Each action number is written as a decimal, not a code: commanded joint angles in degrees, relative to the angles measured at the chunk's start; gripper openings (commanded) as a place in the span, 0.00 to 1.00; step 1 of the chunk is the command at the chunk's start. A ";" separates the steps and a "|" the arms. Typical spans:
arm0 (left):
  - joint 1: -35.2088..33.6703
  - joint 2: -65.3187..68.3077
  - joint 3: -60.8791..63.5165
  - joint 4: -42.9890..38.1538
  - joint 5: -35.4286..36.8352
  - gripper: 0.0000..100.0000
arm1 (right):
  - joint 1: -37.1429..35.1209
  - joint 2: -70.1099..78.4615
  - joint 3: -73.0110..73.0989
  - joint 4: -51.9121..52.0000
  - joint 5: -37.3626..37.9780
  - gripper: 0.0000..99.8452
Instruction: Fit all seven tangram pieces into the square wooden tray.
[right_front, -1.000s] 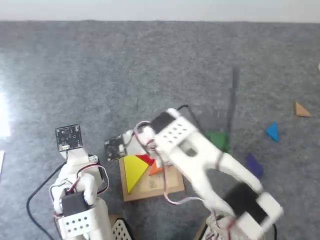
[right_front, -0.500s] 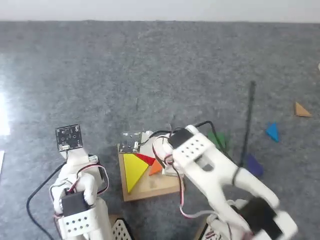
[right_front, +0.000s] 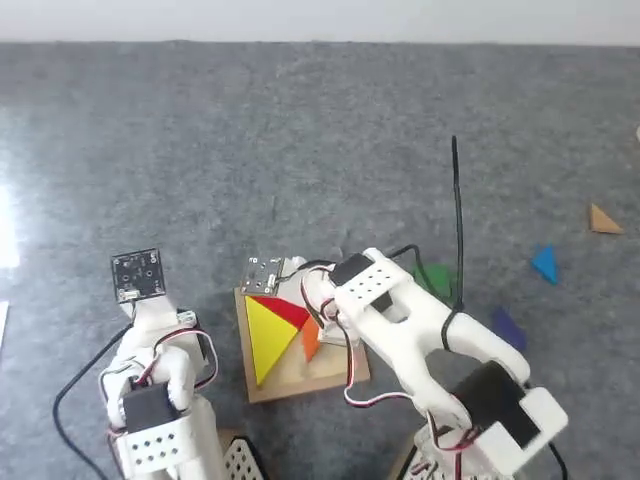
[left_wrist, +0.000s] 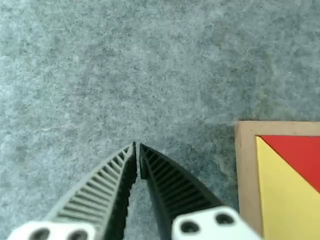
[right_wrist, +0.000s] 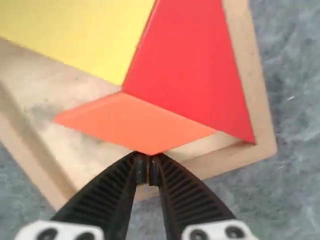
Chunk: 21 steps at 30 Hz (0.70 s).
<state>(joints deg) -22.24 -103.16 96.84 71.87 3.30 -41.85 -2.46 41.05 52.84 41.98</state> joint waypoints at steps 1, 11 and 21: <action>-0.18 -0.97 -0.40 0.44 -0.26 0.01 | 2.15 -0.22 -3.25 -3.03 1.14 0.03; -0.18 -0.97 -0.40 0.44 -0.26 0.01 | 6.46 -9.80 -3.69 1.54 -1.58 0.03; -0.18 -0.97 -0.40 0.44 -0.26 0.01 | -7.34 -21.41 1.32 7.69 -7.82 0.03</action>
<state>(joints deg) -22.24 -103.16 96.84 71.87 3.30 -46.15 -22.59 42.11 60.40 35.47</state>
